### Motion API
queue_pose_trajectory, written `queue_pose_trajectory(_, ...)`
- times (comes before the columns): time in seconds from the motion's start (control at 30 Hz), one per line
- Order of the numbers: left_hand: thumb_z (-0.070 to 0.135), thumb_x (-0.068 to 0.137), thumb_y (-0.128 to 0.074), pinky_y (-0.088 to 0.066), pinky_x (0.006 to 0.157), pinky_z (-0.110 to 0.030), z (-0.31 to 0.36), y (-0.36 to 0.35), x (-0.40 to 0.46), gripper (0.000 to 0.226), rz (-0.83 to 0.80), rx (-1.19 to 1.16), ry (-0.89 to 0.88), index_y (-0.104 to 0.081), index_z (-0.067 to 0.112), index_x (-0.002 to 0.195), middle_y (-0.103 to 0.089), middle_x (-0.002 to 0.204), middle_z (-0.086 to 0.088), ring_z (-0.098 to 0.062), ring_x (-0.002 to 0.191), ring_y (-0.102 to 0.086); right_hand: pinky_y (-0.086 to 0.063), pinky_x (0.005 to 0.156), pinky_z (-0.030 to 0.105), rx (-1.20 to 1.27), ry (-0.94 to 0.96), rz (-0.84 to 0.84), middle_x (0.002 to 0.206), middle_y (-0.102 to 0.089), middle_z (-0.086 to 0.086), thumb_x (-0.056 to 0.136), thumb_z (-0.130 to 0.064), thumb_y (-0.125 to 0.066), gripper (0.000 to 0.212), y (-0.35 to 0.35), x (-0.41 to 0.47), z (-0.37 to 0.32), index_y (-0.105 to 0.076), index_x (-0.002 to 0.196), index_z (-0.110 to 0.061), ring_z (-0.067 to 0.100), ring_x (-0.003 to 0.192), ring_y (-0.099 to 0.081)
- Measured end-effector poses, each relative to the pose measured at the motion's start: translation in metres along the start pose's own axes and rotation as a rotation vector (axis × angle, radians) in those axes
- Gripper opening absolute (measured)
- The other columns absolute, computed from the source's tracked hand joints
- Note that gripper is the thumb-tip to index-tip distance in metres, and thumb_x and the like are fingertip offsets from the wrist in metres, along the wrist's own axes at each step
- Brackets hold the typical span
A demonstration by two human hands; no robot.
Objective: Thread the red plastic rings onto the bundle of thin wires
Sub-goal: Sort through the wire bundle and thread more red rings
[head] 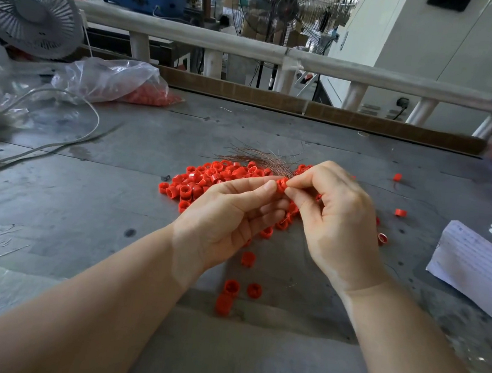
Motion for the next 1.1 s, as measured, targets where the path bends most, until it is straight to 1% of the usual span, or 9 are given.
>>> queue_pose_trajectory(0.07,0.010,0.068,-0.059,-0.056,0.061,-0.019,0.0003,0.0004,0.0001,0.020,0.005,0.010,-0.003,-0.067,0.003,0.085,-0.067,0.066,-0.007,-0.010,0.057,-0.064,-0.044,0.067,0.025,0.033,-0.024,-0.001,0.072,-0.060,0.004,0.079,-0.004,-0.067,0.006,-0.0011,0.0000,0.0019,-0.066,0.074,-0.001,0.018,0.071,-0.056)
queue_pose_trajectory(0.13,0.010,0.068,-0.059,-0.056,0.061,-0.019,0.0007,0.0004,0.0001,0.020,0.009,0.018,-0.007,-0.066,0.003,0.086,-0.067,0.066,-0.007,-0.010,0.057,-0.063,-0.041,0.067,0.015,0.095,-0.063,0.000,0.072,-0.060,0.003,0.079,-0.004,-0.067,0.004,-0.0016,0.0001,0.0040,-0.067,0.075,-0.003,0.012,0.071,-0.054)
queue_pose_trajectory(0.2,0.010,0.068,-0.059,-0.056,0.061,-0.019,0.0010,0.0004,-0.0002,0.021,0.013,0.023,-0.010,-0.066,0.003,0.087,-0.067,0.065,-0.006,-0.009,0.057,-0.063,-0.040,0.067,0.012,0.128,-0.079,-0.004,0.072,-0.061,0.002,0.079,-0.003,-0.067,0.004,-0.0018,0.0004,0.0053,-0.068,0.075,-0.003,0.009,0.071,-0.053)
queue_pose_trajectory(0.37,0.009,0.069,-0.060,-0.057,0.062,-0.019,0.0011,0.0009,-0.0004,0.021,0.025,0.044,-0.019,-0.066,0.003,0.088,-0.068,0.066,-0.006,-0.009,0.058,-0.064,-0.045,0.066,0.024,0.109,-0.029,-0.024,0.071,-0.061,0.004,0.078,-0.001,-0.067,0.004,-0.0006,0.0011,0.0051,-0.067,0.074,-0.001,0.018,0.070,-0.057)
queue_pose_trajectory(0.57,0.008,0.070,-0.060,-0.057,0.063,-0.019,0.0012,0.0020,0.0003,0.022,0.032,0.075,-0.028,-0.067,0.002,0.091,-0.069,0.068,-0.006,-0.009,0.059,-0.065,-0.048,0.067,0.034,0.049,0.045,-0.037,0.072,-0.062,0.006,0.077,0.000,-0.066,0.004,0.0006,0.0019,0.0020,-0.068,0.074,0.001,0.023,0.072,-0.059)
queue_pose_trajectory(0.7,0.004,0.080,-0.056,-0.056,0.061,-0.019,0.0025,0.0019,-0.0001,0.013,0.030,0.082,-0.038,-0.067,0.003,0.088,-0.069,0.066,-0.005,-0.008,0.058,-0.065,-0.047,0.071,0.030,0.053,0.061,-0.047,0.074,-0.063,0.008,0.078,0.001,-0.066,0.003,0.0003,0.0024,0.0007,-0.068,0.076,0.001,0.023,0.074,-0.059)
queue_pose_trajectory(0.77,0.005,0.079,-0.056,-0.056,0.061,-0.018,0.0032,0.0019,-0.0005,0.013,0.026,0.080,-0.042,-0.067,0.003,0.086,-0.068,0.065,-0.005,-0.008,0.057,-0.065,-0.046,0.072,0.027,0.066,0.056,-0.048,0.074,-0.063,0.008,0.079,0.001,-0.065,0.004,-0.0002,0.0023,0.0001,-0.069,0.077,0.001,0.022,0.073,-0.059)
queue_pose_trajectory(0.9,0.003,0.080,-0.056,-0.056,0.061,-0.018,0.0031,0.0026,-0.0003,0.012,0.032,0.101,-0.052,-0.067,0.004,0.085,-0.069,0.064,-0.004,-0.008,0.057,-0.065,-0.046,0.071,0.028,0.067,0.056,-0.042,0.073,-0.063,0.008,0.077,0.003,-0.066,0.003,-0.0001,0.0025,-0.0007,-0.068,0.076,0.002,0.022,0.072,-0.059)
queue_pose_trajectory(1.1,0.002,0.081,-0.055,-0.056,0.059,-0.018,0.0033,0.0029,-0.0002,0.013,0.039,0.126,-0.078,-0.067,0.003,0.085,-0.069,0.063,-0.004,-0.008,0.058,-0.066,-0.044,0.070,0.024,0.047,0.051,-0.023,0.073,-0.062,0.008,0.077,0.005,-0.065,0.004,-0.0006,0.0021,-0.0028,-0.067,0.074,0.002,0.022,0.073,-0.058)
Point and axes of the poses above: each hand's wrist, its own x-axis towards the middle knuckle, its own y-axis out of the back of the hand, z = x × y, the point moved 3 cm from there along x, towards the middle knuckle
